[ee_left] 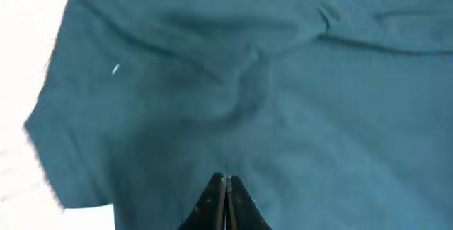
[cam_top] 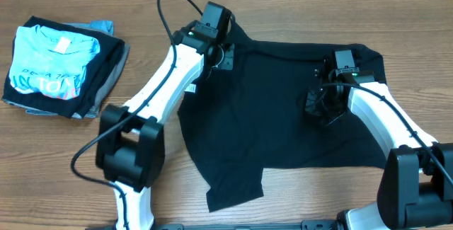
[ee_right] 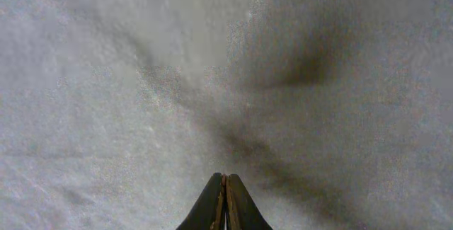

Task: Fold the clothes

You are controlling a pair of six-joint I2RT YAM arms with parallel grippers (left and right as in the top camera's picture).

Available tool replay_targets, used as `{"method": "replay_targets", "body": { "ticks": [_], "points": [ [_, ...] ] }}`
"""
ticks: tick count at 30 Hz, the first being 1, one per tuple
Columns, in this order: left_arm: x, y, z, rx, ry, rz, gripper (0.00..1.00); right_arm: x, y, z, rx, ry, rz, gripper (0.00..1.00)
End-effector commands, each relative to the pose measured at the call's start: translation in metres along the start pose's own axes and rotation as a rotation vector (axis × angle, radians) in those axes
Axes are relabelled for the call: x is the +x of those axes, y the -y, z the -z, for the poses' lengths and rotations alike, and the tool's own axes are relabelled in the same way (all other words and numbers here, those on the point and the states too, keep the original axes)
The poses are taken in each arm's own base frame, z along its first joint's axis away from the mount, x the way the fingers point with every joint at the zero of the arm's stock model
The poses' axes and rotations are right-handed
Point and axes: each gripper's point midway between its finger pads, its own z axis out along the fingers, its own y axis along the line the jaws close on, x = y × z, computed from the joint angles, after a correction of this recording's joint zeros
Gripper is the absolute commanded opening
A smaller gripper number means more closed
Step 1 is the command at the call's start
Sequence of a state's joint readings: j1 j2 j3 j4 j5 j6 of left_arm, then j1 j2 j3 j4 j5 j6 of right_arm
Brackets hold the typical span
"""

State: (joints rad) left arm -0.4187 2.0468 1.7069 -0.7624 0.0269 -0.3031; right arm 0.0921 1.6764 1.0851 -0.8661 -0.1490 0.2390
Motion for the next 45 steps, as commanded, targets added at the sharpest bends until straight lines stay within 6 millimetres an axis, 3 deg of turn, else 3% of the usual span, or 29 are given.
{"method": "replay_targets", "body": {
  "ticks": [1,5,10,13,15,18,19,23,25,30,32,36,37,41,45],
  "points": [
    [-0.016,0.001,-0.021,-0.027,0.065,-0.143,0.10,-0.015,-0.005,0.009,-0.014,0.067,0.011,0.04],
    [-0.048,-0.011,-0.019,-0.130,0.194,-0.241,0.26,-0.017,-0.005,0.009,-0.016,0.073,0.012,0.04],
    [-0.085,0.001,-0.010,-0.136,0.345,-0.445,0.45,-0.018,-0.006,0.009,-0.018,0.078,0.012,0.04],
    [-0.092,0.003,-0.007,-0.144,0.374,-0.496,0.52,-0.026,-0.009,0.010,-0.029,0.111,0.018,0.04],
    [-0.088,0.002,-0.013,-0.145,0.356,-0.510,0.55,-0.031,-0.010,0.011,-0.035,0.130,0.021,0.04],
    [-0.067,0.011,-0.037,-0.075,0.280,-0.610,0.77,-0.033,-0.011,0.011,-0.038,0.141,0.024,0.04],
    [-0.058,0.015,-0.049,-0.038,0.250,-0.648,0.80,-0.033,-0.011,0.011,-0.038,0.142,0.023,0.04],
    [-0.029,0.015,-0.098,-0.032,0.160,-0.741,0.75,-0.035,-0.012,0.012,-0.040,0.149,0.025,0.04],
    [-0.022,0.013,-0.112,-0.054,0.140,-0.757,0.76,-0.036,-0.012,0.012,-0.042,0.153,0.026,0.05],
    [-0.020,0.012,-0.116,-0.055,0.136,-0.753,0.80,-0.038,-0.013,0.012,-0.045,0.162,0.027,0.10],
    [-0.020,0.012,-0.116,-0.055,0.136,-0.753,0.74,-0.039,-0.013,0.012,-0.045,0.165,0.028,0.11],
    [-0.032,0.003,-0.112,-0.137,0.162,-0.730,0.27,-0.039,-0.013,0.012,-0.045,0.164,0.028,0.11],
    [-0.042,-0.003,-0.108,-0.190,0.182,-0.708,0.21,-0.039,-0.013,0.012,-0.045,0.165,0.028,0.11],
    [-0.075,-0.002,-0.086,-0.262,0.259,-0.677,0.11,-0.039,-0.013,0.012,-0.045,0.164,0.028,0.11],
    [-0.100,0.007,-0.069,-0.261,0.330,-0.667,0.09,-0.039,-0.013,0.012,-0.045,0.164,0.028,0.11]
  ]
}}
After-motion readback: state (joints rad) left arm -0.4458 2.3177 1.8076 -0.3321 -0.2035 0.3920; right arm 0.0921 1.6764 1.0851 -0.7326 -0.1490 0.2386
